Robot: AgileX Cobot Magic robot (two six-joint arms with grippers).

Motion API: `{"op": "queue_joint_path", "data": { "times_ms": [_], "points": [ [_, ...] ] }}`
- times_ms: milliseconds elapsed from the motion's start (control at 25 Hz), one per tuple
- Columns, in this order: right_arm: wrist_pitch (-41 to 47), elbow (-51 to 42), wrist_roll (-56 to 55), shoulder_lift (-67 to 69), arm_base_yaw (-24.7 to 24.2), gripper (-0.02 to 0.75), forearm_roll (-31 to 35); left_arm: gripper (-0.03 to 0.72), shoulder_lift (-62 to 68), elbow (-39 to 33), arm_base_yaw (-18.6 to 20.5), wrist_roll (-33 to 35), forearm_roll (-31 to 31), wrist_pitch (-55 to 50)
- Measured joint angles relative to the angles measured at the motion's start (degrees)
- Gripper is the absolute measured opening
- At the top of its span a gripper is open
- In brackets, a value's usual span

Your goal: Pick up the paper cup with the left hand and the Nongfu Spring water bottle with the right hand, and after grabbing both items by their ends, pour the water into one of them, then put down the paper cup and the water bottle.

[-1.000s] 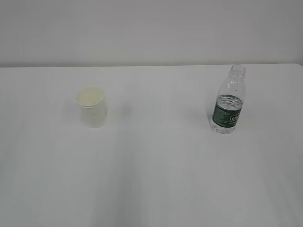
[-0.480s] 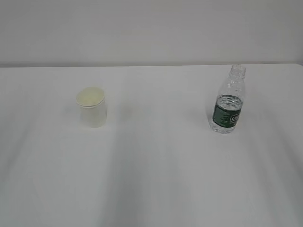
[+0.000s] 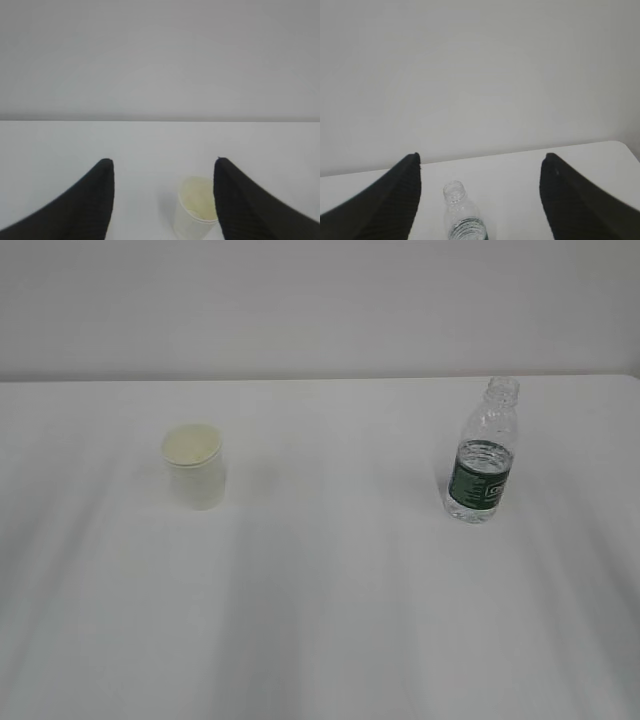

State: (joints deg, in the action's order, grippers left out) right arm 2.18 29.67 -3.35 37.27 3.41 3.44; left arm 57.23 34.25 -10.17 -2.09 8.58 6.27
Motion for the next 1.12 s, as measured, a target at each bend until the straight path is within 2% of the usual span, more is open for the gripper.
{"op": "queue_joint_path", "data": {
  "times_ms": [320,520,760,960,1120],
  "points": [
    [-8.9,-7.8,0.0,2.6,0.0,0.521,-2.5,0.449,2.4,-0.1,-5.6,0.0,0.2,4.0],
    [-14.5,-12.2,-3.6,6.9,0.0,0.515,-4.0,0.449,4.0,-6.3,-6.5,0.0,3.1,13.6],
    [-22.1,-12.7,-6.1,11.7,0.0,0.514,-14.7,0.446,6.9,-15.2,-6.5,0.0,4.5,27.0],
    [-26.9,-12.7,-8.6,18.6,0.0,0.514,-19.9,0.445,14.0,-16.9,-6.5,0.0,0.8,32.8],
    [-34.1,-12.7,-10.7,24.1,0.0,0.514,-23.8,0.442,22.3,-16.9,-6.5,0.0,-2.9,39.6]
  ]
}}
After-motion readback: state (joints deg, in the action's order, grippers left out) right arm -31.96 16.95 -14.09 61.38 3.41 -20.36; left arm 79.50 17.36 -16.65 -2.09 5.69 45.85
